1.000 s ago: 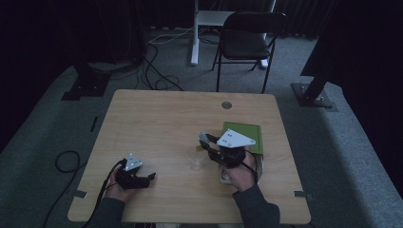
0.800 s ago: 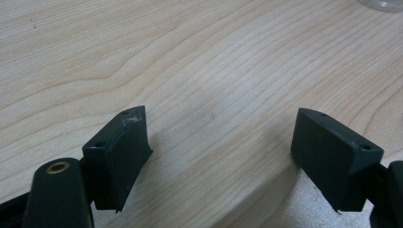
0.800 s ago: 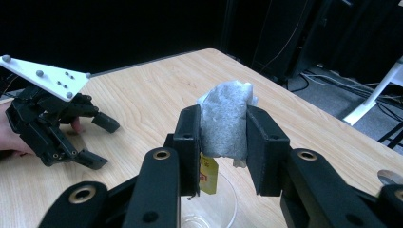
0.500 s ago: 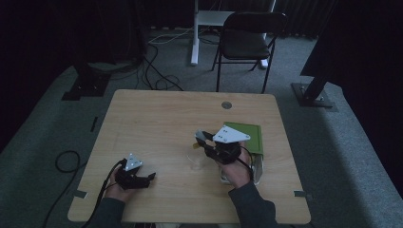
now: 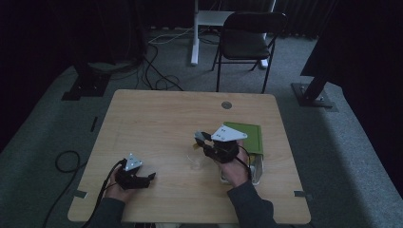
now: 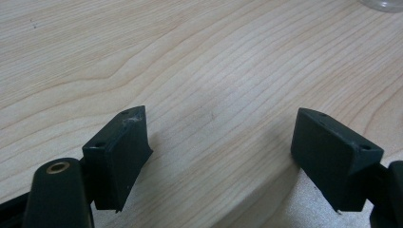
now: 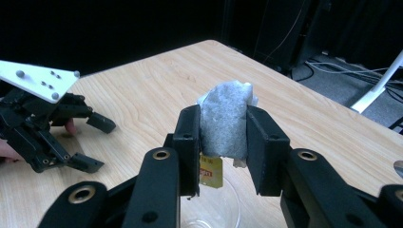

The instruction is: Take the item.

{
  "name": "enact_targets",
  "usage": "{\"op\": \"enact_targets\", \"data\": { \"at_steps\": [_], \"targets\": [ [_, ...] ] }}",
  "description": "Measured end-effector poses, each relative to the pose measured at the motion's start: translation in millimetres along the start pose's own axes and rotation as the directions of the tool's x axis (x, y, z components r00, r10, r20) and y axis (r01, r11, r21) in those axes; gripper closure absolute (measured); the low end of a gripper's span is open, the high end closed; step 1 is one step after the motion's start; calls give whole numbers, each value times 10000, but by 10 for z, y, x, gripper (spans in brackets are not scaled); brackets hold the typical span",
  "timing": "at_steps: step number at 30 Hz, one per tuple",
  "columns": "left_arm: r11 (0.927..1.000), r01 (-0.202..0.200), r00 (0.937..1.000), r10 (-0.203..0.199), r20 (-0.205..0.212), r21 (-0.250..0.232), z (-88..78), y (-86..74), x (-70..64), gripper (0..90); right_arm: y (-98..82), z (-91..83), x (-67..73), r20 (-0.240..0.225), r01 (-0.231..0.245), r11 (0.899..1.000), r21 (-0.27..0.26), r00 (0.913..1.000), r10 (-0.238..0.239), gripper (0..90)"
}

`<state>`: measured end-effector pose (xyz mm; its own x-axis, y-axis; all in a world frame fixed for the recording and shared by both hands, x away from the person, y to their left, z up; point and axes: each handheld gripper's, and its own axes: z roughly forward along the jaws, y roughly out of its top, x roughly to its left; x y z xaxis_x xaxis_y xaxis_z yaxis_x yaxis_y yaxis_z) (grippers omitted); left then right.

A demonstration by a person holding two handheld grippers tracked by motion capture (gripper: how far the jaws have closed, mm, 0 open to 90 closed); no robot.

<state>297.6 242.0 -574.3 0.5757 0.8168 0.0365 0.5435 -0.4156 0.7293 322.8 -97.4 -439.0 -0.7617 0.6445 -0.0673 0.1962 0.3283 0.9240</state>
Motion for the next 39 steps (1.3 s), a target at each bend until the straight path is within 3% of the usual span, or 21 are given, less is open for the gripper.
{"op": "enact_targets", "data": {
  "at_steps": [20,26,29,32,39],
  "targets": [
    [10000,26,10000,-26,10,5,0,0,-2,211,-87,88,9,-114,-107,9994,338,9999,111,652],
    [10000,29,10000,-29,9,0,0,0,-2,211,-88,100,19,-141,-34,9993,381,9999,39,617],
    [10000,28,10000,-28,9,5,0,0,-2,211,-90,108,23,-197,-21,9990,444,9998,30,552],
    [10000,26,10000,-26,11,4,0,0,-2,211,-95,109,37,-175,182,9985,517,9997,-173,543],
    [10000,27,10000,-27,9,3,0,0,-2,212,-104,82,48,-134,140,9986,512,9998,-134,540]
  ]
}}
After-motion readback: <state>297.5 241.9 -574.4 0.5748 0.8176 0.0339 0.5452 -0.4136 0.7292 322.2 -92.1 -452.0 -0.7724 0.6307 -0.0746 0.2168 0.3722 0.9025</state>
